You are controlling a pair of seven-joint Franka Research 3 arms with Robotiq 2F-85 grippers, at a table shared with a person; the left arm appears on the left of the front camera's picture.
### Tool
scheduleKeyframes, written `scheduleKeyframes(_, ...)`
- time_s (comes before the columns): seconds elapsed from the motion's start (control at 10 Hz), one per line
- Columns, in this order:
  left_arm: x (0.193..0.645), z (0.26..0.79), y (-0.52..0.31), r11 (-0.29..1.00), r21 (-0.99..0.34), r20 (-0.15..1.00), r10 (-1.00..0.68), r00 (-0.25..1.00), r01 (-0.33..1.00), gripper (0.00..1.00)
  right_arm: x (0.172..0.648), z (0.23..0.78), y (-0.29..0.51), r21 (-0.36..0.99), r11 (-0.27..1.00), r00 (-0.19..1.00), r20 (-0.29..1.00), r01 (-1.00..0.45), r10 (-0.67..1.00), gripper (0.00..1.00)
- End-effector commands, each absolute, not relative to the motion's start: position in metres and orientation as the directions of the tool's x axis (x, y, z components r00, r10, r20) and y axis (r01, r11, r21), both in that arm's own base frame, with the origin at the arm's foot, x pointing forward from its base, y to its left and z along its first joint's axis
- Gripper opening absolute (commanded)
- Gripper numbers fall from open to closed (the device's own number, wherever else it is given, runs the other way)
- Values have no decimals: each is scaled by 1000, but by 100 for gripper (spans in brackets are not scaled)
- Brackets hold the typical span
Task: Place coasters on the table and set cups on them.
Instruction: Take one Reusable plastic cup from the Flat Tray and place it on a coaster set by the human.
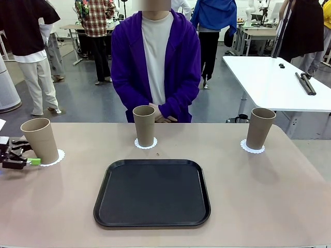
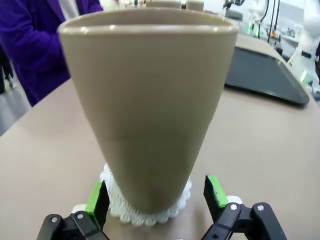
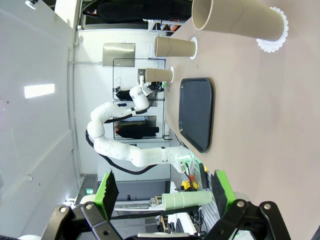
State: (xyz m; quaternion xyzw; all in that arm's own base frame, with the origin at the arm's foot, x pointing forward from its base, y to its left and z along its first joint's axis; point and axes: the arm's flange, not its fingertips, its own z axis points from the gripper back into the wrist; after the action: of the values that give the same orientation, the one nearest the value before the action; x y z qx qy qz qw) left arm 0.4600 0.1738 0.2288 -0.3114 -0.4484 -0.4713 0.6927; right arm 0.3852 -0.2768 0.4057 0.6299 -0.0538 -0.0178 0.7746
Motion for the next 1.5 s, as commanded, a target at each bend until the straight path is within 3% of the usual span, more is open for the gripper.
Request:
scheduleKeyframes(0.0,445,255,178,370,9,822,-532,204,929,100,386,407,-276,978,204,993,60,-39,-102,100)
scheduleKeyframes(0.3,417,307,190,481,-24,703,-615,357,876,100,386,407,-276,978,204,993,60,-39,-102,100)
scheduleKeyframes(0.4,399,339,188,576,-18,611,-640,465,817,100,386,407,-276,978,204,993,60,-39,-102,100)
scheduleKeyframes(0.6,362,394,176,678,77,414,-689,595,731,100,386,407,-276,978,204,993,60,-39,-102,100)
scheduleKeyframes(0.7,347,423,167,682,134,373,-707,601,719,100,386,407,-276,978,204,993,60,-39,-102,100)
scheduleKeyframes(1.0,308,493,141,754,111,331,-643,691,648,100,386,407,-276,978,204,993,60,-39,-102,100)
scheduleKeyframes(1.4,277,537,89,724,59,386,-652,653,688,100,386,407,-276,978,204,993,60,-39,-102,100)
